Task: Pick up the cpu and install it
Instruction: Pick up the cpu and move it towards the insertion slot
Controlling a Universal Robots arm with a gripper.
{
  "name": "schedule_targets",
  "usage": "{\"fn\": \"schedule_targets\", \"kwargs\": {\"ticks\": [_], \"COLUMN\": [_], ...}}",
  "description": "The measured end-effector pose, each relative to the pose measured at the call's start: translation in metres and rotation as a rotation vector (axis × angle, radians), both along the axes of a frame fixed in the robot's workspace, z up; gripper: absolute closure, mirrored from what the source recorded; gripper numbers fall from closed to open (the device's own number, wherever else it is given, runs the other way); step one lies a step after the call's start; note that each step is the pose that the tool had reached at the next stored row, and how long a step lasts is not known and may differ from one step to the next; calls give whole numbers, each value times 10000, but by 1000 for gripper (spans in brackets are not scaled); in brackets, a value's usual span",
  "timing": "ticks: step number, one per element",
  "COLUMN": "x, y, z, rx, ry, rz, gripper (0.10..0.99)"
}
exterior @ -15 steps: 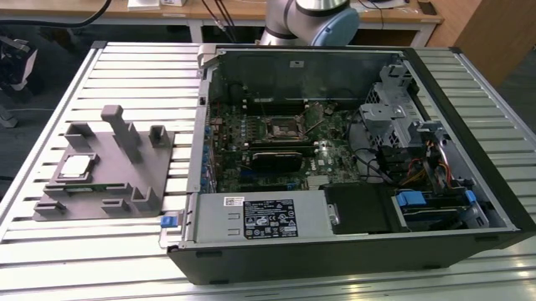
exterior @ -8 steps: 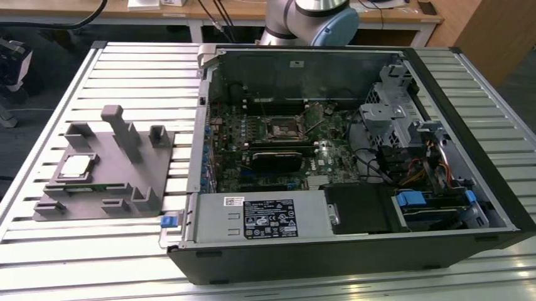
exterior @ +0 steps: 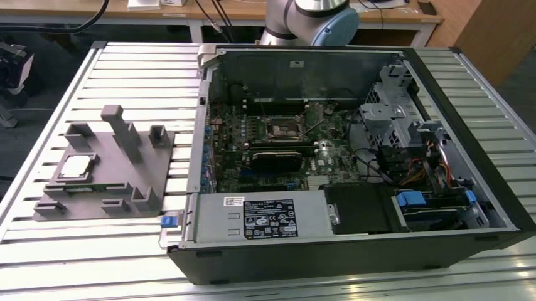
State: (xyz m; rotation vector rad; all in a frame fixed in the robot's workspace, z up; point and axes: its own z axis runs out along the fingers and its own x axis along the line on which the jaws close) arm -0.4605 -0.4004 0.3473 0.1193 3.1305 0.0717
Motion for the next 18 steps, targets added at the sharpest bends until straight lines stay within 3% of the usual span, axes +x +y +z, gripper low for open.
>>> {"fn": "schedule_targets", "kwargs": {"ticks": [18], "x": [0], "y": [-4], "z": [-97], "rx": [-1], "ry": [2], "rz": [0], "gripper": [980]}}
